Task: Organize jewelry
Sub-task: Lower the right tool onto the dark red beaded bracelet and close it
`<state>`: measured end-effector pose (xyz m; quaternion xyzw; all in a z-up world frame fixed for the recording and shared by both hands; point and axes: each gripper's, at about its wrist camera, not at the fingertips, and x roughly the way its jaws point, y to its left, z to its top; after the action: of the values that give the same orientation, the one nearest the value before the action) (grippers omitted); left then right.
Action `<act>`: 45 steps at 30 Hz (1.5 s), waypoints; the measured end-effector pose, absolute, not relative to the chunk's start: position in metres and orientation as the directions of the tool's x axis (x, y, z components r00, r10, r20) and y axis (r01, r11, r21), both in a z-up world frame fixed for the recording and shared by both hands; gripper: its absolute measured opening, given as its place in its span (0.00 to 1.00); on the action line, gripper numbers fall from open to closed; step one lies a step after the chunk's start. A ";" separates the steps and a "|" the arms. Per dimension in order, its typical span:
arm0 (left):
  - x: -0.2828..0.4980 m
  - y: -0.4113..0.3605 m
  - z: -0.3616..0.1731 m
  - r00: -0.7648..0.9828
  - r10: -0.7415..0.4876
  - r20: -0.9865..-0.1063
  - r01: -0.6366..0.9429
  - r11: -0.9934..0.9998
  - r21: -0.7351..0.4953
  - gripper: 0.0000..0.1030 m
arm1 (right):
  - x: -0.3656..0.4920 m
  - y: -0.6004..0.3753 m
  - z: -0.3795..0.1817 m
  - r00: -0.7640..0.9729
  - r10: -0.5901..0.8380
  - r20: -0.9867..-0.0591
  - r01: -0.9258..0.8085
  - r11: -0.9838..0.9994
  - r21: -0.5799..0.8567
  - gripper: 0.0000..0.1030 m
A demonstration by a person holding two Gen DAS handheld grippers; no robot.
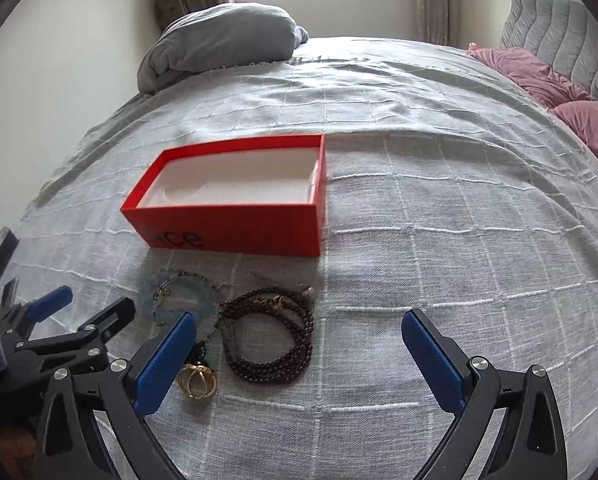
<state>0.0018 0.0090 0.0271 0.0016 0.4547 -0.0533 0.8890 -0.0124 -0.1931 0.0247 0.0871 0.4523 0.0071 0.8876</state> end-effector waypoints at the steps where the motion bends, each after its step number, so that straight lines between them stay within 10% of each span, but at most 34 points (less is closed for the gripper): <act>1: 0.004 0.013 0.027 0.578 -0.101 -0.810 0.087 0.994 -0.062 0.99 | -0.011 -0.199 0.026 0.587 0.110 -0.802 0.075 0.979 0.189 1.00; 11: 0.011 0.026 0.021 0.524 -0.201 -0.828 0.074 0.979 -0.191 0.89 | -0.007 -0.230 0.026 0.573 0.222 -0.789 0.111 0.932 0.344 0.97; 19: 0.006 0.006 0.019 0.492 -0.268 -0.828 0.171 0.963 -0.210 0.66 | -0.004 -0.234 0.013 0.519 0.343 -0.783 0.093 0.888 0.450 0.58; 33: 0.012 0.019 0.014 0.464 -0.313 -0.829 0.131 0.950 -0.285 0.64 | -0.007 -0.207 0.011 0.522 0.292 -0.801 0.033 0.932 0.361 0.46; 39: 0.014 0.021 0.013 0.463 -0.313 -0.829 0.119 0.949 -0.292 0.63 | -0.002 -0.171 -0.006 0.447 0.342 -0.827 -0.080 0.936 0.343 0.11; 45: 0.013 0.019 0.013 0.455 -0.324 -0.829 0.132 0.946 -0.298 0.63 | 0.000 -0.147 -0.009 0.457 0.315 -0.832 -0.131 0.949 0.287 0.11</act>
<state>0.0131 0.0195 0.0130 -0.0956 0.5042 -0.1346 0.8477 -0.0005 -0.1469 -0.0088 0.0912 0.5043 0.1311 0.8486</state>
